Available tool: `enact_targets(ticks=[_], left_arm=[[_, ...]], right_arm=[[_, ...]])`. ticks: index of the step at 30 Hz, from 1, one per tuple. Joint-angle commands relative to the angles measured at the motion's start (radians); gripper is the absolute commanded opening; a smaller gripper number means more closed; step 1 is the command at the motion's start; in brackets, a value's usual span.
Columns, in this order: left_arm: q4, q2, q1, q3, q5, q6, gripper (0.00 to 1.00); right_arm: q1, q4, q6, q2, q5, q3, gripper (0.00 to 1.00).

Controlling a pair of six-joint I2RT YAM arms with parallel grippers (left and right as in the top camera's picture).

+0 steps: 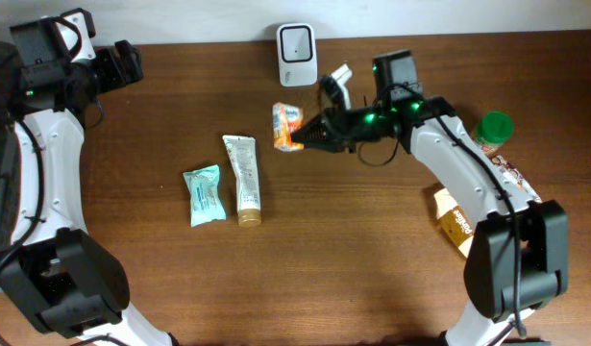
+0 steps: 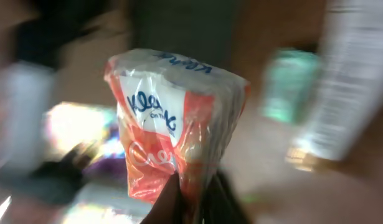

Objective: Scan the item barcode
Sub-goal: 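Raise the tissue packet to the barcode scanner with right gripper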

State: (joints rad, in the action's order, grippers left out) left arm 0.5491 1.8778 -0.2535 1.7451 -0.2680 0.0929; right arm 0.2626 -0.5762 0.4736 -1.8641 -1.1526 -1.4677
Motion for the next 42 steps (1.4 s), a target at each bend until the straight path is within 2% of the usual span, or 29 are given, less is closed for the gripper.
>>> enact_targets(ticks=[1,5,9,12,15,18,20,27,31,33,42], left_arm=[[-0.002,0.007,0.002,0.010,0.007,-0.019,0.99],[-0.002,0.006,0.002,0.010,0.006,-0.019,0.99],[-0.002,0.007,0.002,0.010,0.007,-0.019,0.99],[-0.002,0.007,0.002,0.010,0.007,-0.019,0.99],[-0.002,0.007,0.002,0.010,0.007,-0.019,0.99],[-0.002,0.006,0.002,0.010,0.007,-0.019,0.99],[-0.002,0.006,0.002,0.010,0.006,-0.019,0.99],[-0.002,0.007,0.002,0.010,0.007,-0.019,0.99],[-0.002,0.007,0.002,0.010,0.007,-0.019,0.99],[-0.002,0.007,0.002,0.010,0.007,-0.019,0.99],[-0.002,0.007,0.002,0.010,0.007,-0.019,0.99]], right_arm=[[0.053,-0.109,-0.080,0.024,0.552,-0.008,0.04],[0.073,-0.298,-0.132,0.015,0.778,-0.154,0.04],[0.073,-0.549,-0.202,-0.084,0.975,-0.509,0.04],[0.080,-0.623,-0.289,-0.192,1.069,-0.764,0.04],[0.114,-0.553,-0.402,-0.283,1.290,-0.909,0.04],[0.165,-0.272,-0.640,-0.384,1.600,-0.911,0.04],[0.178,-0.156,-0.764,-0.436,1.681,-0.911,0.04],[0.185,0.201,-1.179,-0.631,1.714,-0.911,0.04],[0.185,0.311,-1.349,-0.710,1.714,-0.911,0.04],[0.185,0.324,-1.388,-0.729,1.713,-0.911,0.04],[0.189,0.304,-1.390,-0.754,1.711,-0.911,0.04]])
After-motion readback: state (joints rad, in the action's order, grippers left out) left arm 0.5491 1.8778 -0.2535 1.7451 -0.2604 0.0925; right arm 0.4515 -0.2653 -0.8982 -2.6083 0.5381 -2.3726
